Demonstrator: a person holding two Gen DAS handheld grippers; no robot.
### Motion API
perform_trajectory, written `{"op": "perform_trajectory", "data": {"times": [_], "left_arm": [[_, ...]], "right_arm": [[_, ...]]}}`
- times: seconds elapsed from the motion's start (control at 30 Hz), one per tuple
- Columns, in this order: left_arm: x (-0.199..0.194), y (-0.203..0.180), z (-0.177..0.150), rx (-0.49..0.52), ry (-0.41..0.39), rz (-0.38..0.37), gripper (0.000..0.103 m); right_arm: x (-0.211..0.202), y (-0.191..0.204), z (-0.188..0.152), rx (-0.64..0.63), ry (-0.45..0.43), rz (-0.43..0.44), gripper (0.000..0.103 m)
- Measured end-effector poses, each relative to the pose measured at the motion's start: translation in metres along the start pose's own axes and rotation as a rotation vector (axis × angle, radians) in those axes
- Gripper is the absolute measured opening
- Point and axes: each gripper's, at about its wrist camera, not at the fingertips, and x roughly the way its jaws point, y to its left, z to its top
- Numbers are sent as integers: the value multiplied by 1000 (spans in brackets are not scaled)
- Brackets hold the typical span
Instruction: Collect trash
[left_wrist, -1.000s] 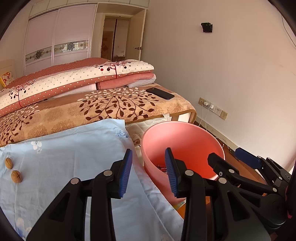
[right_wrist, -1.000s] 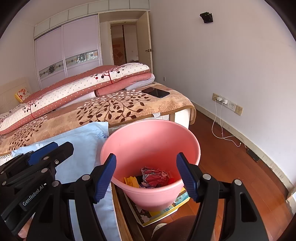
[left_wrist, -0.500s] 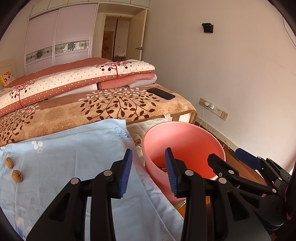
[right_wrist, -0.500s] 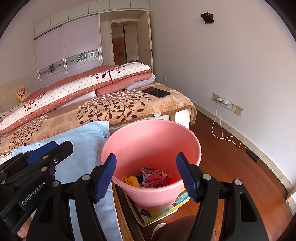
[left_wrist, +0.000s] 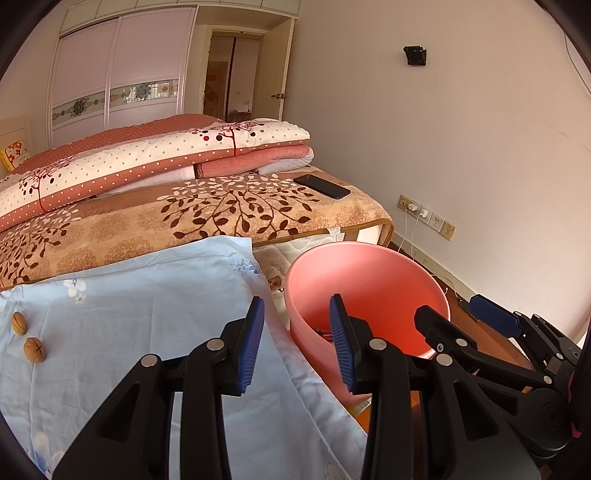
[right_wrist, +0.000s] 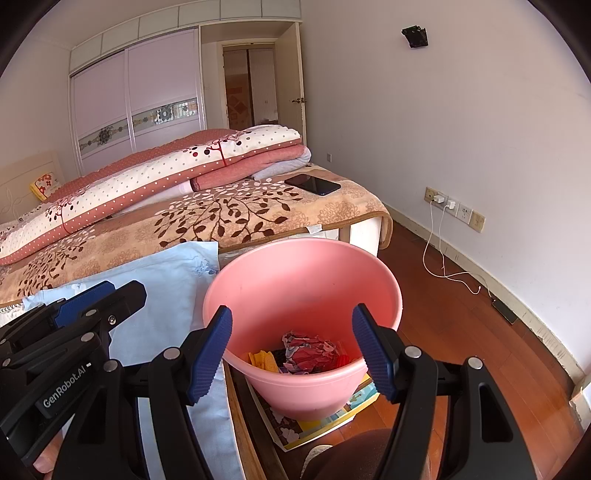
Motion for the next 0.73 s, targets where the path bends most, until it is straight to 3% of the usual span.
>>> {"op": "perform_trajectory", "data": {"times": [0.27,0.73], "left_arm": [[-7,18,-4,-13,-2,44,37],[-33,122,-13,-204,18,289,37]], "right_arm": [[-1,15,4,-34,-6,36,66],[5,95,-2,-190,26,193,66]]}}
